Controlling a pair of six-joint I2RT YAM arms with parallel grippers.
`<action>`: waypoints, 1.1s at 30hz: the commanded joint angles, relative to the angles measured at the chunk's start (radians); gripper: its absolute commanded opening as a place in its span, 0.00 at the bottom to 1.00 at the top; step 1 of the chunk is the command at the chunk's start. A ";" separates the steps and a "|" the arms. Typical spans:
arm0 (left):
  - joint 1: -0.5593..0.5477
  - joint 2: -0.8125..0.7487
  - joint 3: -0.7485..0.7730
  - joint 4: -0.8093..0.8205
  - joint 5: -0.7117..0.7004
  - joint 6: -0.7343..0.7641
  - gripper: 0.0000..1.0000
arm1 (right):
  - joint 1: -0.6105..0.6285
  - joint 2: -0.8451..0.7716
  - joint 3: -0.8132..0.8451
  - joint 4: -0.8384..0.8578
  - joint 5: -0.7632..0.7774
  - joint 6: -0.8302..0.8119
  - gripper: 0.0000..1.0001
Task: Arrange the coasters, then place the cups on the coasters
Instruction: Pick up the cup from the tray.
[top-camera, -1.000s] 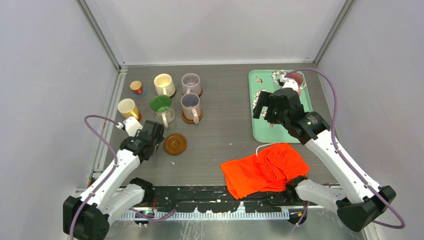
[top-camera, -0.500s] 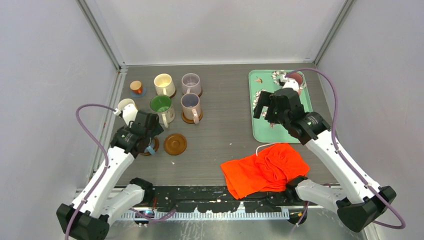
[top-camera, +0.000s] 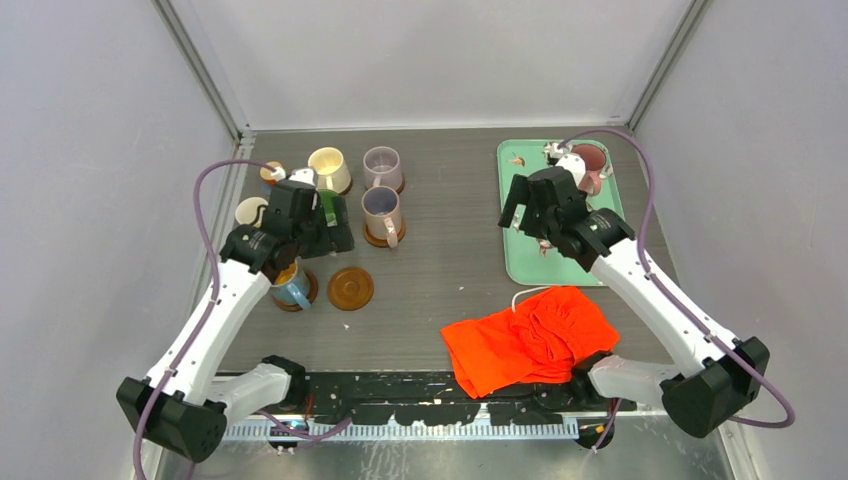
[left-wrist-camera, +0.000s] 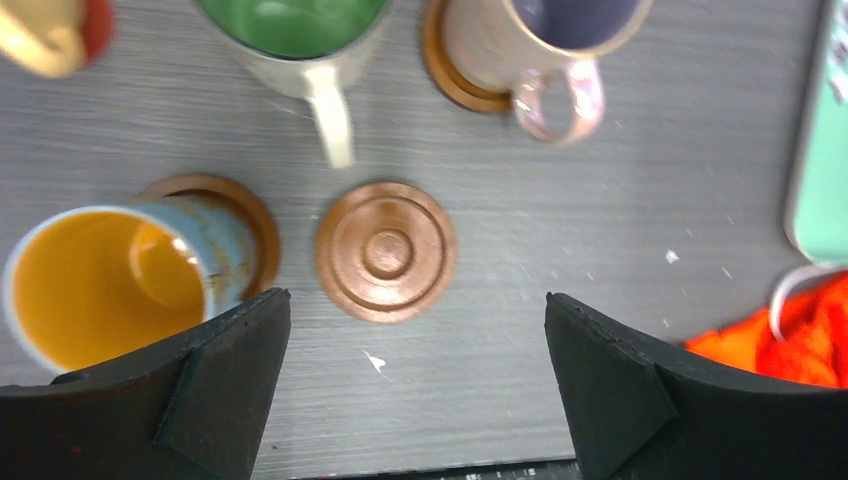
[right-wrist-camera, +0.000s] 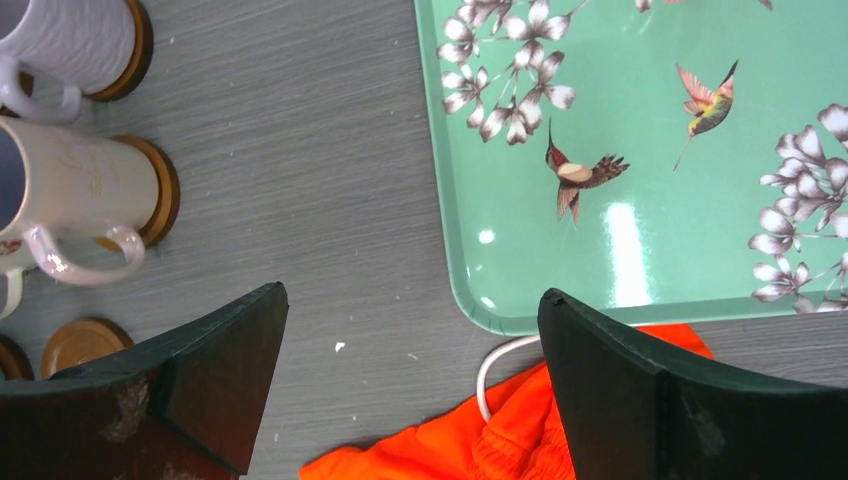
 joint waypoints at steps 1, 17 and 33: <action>-0.011 0.020 0.053 0.039 0.274 0.131 1.00 | -0.004 0.045 0.068 0.073 0.109 0.029 1.00; -0.114 -0.001 0.028 0.072 0.379 0.238 1.00 | -0.339 0.251 0.139 0.257 0.148 -0.029 1.00; -0.180 -0.025 -0.016 0.101 0.266 0.290 1.00 | -0.588 0.453 0.073 0.620 -0.160 -0.189 1.00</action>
